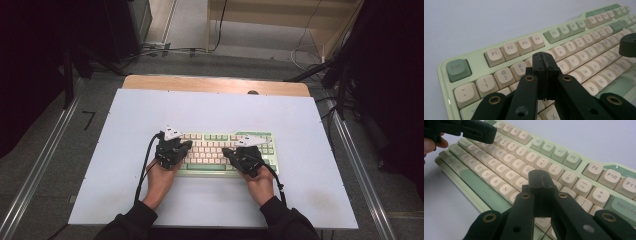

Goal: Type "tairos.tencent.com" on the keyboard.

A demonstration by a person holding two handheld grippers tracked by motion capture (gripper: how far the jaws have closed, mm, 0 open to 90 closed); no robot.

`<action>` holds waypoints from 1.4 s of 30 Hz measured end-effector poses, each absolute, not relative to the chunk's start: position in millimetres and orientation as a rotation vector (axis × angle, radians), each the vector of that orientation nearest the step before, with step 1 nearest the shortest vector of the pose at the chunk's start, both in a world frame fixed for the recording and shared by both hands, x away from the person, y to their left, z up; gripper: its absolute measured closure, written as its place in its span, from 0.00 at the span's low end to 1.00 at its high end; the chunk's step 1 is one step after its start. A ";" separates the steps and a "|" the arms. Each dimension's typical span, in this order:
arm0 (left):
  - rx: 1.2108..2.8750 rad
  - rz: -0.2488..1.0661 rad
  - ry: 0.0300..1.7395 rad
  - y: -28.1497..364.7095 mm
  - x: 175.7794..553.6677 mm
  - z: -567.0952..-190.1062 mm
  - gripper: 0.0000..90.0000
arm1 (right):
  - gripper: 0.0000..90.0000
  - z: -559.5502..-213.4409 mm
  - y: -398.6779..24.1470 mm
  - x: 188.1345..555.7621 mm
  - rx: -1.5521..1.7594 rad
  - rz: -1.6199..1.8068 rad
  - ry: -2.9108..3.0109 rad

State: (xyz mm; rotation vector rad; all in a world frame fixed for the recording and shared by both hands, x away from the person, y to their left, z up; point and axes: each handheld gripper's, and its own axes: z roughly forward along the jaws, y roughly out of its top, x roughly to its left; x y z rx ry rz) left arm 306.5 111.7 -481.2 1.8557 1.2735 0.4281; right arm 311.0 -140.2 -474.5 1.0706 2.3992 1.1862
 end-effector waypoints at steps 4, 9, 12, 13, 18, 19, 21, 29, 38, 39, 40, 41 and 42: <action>1.864 0.428 1.274 111.8 306.9 -482.8 1.00 | 0.97 -474.5 -140.1 310.8 1.069 1.185 2.402; 1.875 0.427 1.279 111.0 307.0 -485.1 1.00 | 0.97 -474.5 -140.1 310.8 1.069 1.186 2.402; 1.881 0.426 1.280 110.7 307.1 -486.6 1.00 | 0.97 -474.6 -140.0 310.8 1.070 1.186 2.402; 1.883 0.428 1.280 110.5 307.0 -486.6 1.00 | 0.97 -474.6 -140.0 310.7 1.069 1.186 2.403; 1.884 0.426 1.280 110.9 306.7 -487.5 1.00 | 0.97 -474.5 -140.1 310.6 1.064 1.182 2.404; 1.884 0.425 1.280 110.9 306.8 -487.4 1.00 | 0.97 -474.5 -140.1 310.6 1.063 1.182 2.403; 1.885 0.424 1.280 110.7 306.6 -487.5 1.00 | 0.97 -474.6 -140.0 310.6 1.067 1.184 2.403; 1.894 0.426 1.275 109.2 305.2 -488.5 1.00 | 0.97 -475.3 -139.5 310.4 1.060 1.178 2.407; 1.843 0.449 1.260 111.9 299.5 -481.9 1.00 | 0.97 -475.0 -139.4 310.2 1.059 1.182 2.408; 1.842 0.439 1.260 112.0 299.2 -481.9 1.00 | 0.97 -474.9 -139.5 310.1 1.058 1.182 2.408; 1.841 0.433 1.259 112.0 298.8 -482.1 1.00 | 0.97 -474.9 -139.3 310.0 1.058 1.183 2.409; 1.842 0.430 1.257 111.7 298.5 -482.1 1.00 | 0.97 -475.0 -139.1 309.8 1.058 1.183 2.410; 1.842 0.430 1.257 111.2 298.2 -482.1 1.00 | 0.97 -475.1 -139.0 309.8 1.058 1.182 2.411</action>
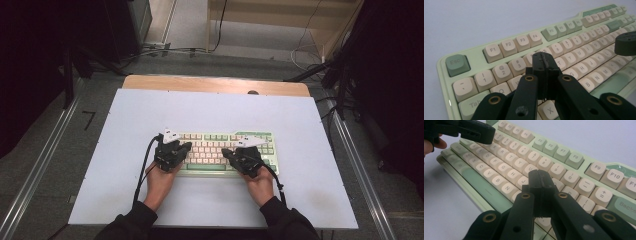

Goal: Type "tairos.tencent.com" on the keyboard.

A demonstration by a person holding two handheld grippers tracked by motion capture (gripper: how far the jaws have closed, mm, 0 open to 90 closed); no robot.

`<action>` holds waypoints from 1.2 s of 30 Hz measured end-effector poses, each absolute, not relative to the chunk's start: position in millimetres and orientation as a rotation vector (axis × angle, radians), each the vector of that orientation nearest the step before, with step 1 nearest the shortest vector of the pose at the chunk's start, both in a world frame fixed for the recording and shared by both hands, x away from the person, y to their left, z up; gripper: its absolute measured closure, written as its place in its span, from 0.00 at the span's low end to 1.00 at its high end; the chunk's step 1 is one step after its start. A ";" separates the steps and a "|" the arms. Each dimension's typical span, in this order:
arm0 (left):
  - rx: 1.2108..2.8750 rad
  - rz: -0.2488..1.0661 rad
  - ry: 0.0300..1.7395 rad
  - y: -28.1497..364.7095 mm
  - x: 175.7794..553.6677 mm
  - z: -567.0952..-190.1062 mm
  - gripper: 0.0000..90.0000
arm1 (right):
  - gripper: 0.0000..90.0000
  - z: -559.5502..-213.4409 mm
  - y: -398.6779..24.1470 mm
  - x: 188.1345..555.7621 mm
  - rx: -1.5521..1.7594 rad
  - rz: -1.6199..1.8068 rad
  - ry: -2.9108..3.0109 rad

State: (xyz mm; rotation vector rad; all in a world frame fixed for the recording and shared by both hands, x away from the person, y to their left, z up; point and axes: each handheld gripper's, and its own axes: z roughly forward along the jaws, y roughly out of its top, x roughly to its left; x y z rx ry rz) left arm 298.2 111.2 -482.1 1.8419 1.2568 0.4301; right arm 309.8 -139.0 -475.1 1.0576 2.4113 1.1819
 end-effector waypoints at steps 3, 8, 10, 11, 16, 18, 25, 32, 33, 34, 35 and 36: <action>1.840 0.431 1.257 111.5 297.7 -481.5 1.00 | 0.97 -475.4 -138.3 309.7 1.054 1.181 2.413; 1.844 0.430 1.256 112.0 297.5 -481.9 1.00 | 0.97 -475.7 -137.6 309.6 1.048 1.183 2.415; 1.842 0.429 1.256 111.7 297.4 -482.0 1.00 | 0.97 -475.7 -137.1 309.2 1.048 1.183 2.415; 1.841 0.429 1.256 111.7 297.5 -482.0 1.00 | 0.97 -475.7 -136.9 309.2 1.049 1.183 2.416; 1.842 0.430 1.255 112.2 297.3 -481.8 1.00 | 0.97 -475.7 -136.4 309.1 1.044 1.182 2.417; 1.841 0.432 1.255 112.1 297.1 -481.7 1.00 | 0.97 -475.9 -135.7 308.9 1.044 1.182 2.418; 1.835 0.437 1.257 112.4 296.9 -481.7 1.00 | 0.97 -476.5 -132.5 308.3 1.035 1.180 2.424; 1.832 0.438 1.259 112.6 296.9 -481.8 1.00 | 0.97 -476.9 -130.4 308.3 1.030 1.180 2.428; 1.833 0.438 1.259 112.6 296.9 -481.7 1.00 | 0.97 -477.0 -130.1 308.3 1.028 1.179 2.428; 1.832 0.437 1.259 112.5 296.8 -481.6 1.00 | 0.97 -477.0 -129.8 308.2 1.027 1.179 2.429; 1.833 0.438 1.258 112.5 296.7 -481.5 1.00 | 0.97 -477.1 -129.4 308.0 1.029 1.180 2.431; 1.835 0.437 1.257 112.4 296.7 -481.5 1.00 | 0.97 -477.2 -128.8 307.8 1.029 1.179 2.433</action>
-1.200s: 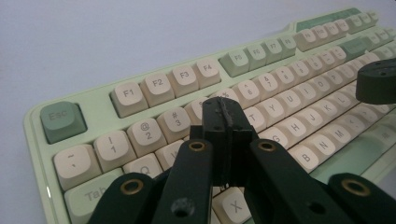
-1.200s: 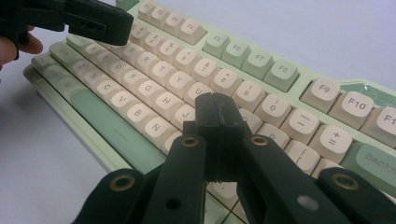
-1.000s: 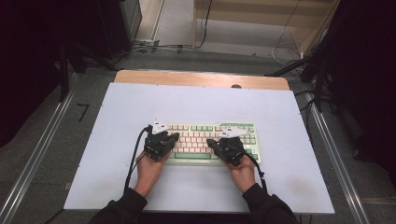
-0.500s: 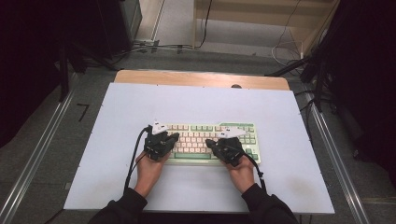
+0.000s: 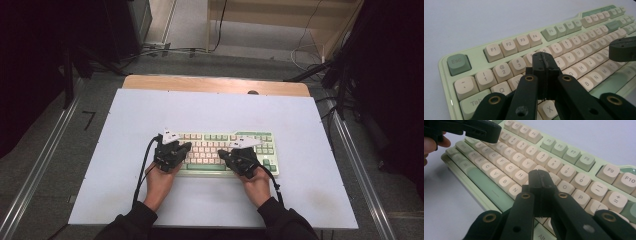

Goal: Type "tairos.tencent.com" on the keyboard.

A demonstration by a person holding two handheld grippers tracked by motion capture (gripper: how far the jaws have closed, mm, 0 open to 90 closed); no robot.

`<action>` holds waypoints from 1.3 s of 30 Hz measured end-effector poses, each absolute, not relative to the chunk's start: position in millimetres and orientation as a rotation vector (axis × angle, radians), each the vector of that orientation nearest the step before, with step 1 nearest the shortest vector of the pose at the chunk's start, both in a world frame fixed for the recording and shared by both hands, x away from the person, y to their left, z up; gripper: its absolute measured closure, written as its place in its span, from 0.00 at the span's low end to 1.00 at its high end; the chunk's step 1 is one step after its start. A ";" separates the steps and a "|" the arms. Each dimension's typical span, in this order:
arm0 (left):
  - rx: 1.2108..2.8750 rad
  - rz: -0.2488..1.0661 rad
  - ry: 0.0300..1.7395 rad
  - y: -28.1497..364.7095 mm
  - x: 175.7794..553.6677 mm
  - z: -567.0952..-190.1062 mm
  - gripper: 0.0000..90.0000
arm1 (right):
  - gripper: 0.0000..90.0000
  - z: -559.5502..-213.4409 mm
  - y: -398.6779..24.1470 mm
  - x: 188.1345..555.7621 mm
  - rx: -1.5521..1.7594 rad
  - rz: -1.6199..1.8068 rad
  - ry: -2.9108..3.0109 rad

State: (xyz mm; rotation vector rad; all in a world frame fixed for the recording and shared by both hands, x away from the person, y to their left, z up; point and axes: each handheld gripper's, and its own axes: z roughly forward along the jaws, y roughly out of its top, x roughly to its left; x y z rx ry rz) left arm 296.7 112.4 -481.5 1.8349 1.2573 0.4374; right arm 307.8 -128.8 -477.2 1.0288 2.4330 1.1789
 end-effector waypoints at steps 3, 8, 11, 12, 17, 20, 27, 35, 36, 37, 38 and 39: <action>1.839 0.438 1.257 112.5 297.0 -481.9 1.00 | 0.97 -477.9 -127.2 307.9 1.022 1.177 2.435; 1.837 0.437 1.258 112.8 297.0 -481.8 1.00 | 0.97 -479.3 -123.9 307.6 1.019 1.173 2.445; 1.838 0.438 1.258 112.7 297.1 -481.9 1.00 | 0.97 -480.0 -121.1 307.4 1.010 1.176 2.452; 1.839 0.438 1.258 112.8 297.1 -481.9 1.00 | 0.97 -480.2 -120.1 307.2 1.009 1.176 2.454; 1.835 0.437 1.259 113.1 296.9 -481.7 1.00 | 0.97 -481.4 -115.9 306.3 0.997 1.169 2.466; 1.837 0.437 1.258 112.8 296.8 -481.8 1.00 | 0.97 -481.9 -114.2 306.0 0.991 1.167 2.471; 1.837 0.439 1.259 113.0 296.9 -481.7 1.00 | 0.97 -483.9 -109.8 305.1 0.976 1.161 2.483; 1.835 0.434 1.257 113.2 296.6 -481.2 1.00 | 0.97 -485.0 -107.1 304.4 0.965 1.159 2.493; 1.836 0.434 1.257 113.3 296.5 -481.1 1.00 | 0.97 -485.2 -106.9 304.3 0.963 1.158 2.493; 1.837 0.436 1.257 113.3 296.5 -481.1 1.00 | 0.97 -485.4 -106.5 304.2 0.962 1.157 2.495; 1.836 0.434 1.257 113.3 296.5 -481.1 1.00 | 0.97 -485.5 -106.1 303.8 0.965 1.156 2.498; 1.836 0.434 1.258 113.3 296.5 -481.2 1.00 | 0.97 -485.8 -105.7 303.8 0.962 1.154 2.498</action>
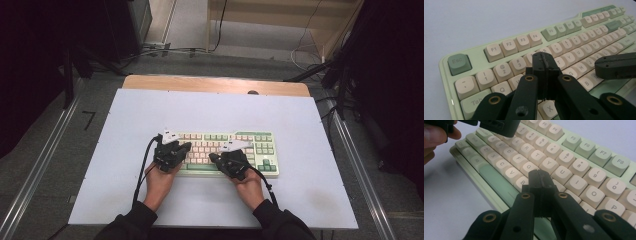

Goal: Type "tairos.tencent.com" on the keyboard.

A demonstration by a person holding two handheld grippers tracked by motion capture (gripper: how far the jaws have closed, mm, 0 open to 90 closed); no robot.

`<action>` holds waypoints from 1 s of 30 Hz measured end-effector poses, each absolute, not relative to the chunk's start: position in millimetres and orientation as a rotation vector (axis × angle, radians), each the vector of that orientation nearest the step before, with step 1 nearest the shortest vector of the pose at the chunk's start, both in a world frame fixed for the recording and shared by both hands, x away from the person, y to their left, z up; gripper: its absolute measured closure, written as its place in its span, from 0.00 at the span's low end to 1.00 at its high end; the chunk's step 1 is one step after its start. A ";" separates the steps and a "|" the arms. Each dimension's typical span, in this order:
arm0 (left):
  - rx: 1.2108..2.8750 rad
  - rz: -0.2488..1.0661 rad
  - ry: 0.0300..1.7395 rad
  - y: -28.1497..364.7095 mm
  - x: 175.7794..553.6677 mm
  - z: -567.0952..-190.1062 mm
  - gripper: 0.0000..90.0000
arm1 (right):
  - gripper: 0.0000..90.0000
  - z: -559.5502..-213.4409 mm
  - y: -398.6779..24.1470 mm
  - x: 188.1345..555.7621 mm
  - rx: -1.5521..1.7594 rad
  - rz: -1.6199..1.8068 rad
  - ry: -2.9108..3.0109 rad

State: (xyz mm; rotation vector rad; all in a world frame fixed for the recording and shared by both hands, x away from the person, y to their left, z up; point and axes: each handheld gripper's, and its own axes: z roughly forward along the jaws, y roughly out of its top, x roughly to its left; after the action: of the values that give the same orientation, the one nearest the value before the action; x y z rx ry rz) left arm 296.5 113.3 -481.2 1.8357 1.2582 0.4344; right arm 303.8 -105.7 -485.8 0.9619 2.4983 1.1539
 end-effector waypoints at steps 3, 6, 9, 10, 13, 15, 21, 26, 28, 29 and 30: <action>1.837 0.434 1.257 113.2 296.4 -481.2 1.00 | 0.97 -487.2 -104.6 303.8 0.955 1.137 2.508; 1.838 0.434 1.256 113.1 296.3 -481.2 1.00 | 0.97 -490.1 -103.5 305.2 0.953 1.123 2.519; 1.838 0.434 1.256 112.8 296.2 -481.3 1.00 | 0.97 -489.5 -103.6 305.5 0.959 1.120 2.523; 1.837 0.433 1.255 112.8 296.1 -481.2 1.00 | 0.97 -489.3 -103.8 305.5 0.961 1.122 2.524; 1.833 0.433 1.254 113.1 295.5 -480.4 1.00 | 0.97 -485.2 -105.5 303.8 0.964 1.160 2.501; 1.832 0.432 1.253 113.2 295.3 -480.3 1.00 | 0.97 -481.5 -107.8 303.5 0.963 1.188 2.480; 1.833 0.429 1.251 112.7 294.6 -479.9 1.00 | 0.97 -480.5 -112.2 306.5 0.987 1.187 2.468; 1.835 0.429 1.250 112.6 294.1 -480.1 1.00 | 0.97 -480.7 -112.3 306.3 0.990 1.184 2.467; 1.835 0.427 1.247 112.3 293.7 -479.9 1.00 | 0.97 -480.5 -112.4 306.2 0.990 1.183 2.467; 1.836 0.426 1.245 112.4 293.6 -479.7 1.00 | 0.97 -480.4 -112.6 306.3 0.991 1.185 2.465; 1.836 0.424 1.244 112.4 293.5 -479.5 1.00 | 0.97 -480.3 -112.9 306.4 0.993 1.187 2.464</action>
State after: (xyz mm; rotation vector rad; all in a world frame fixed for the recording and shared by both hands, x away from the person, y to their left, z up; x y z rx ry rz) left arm 293.5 112.4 -479.5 1.8364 1.2439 0.4240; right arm 306.4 -112.9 -480.3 0.9930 2.4644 1.1870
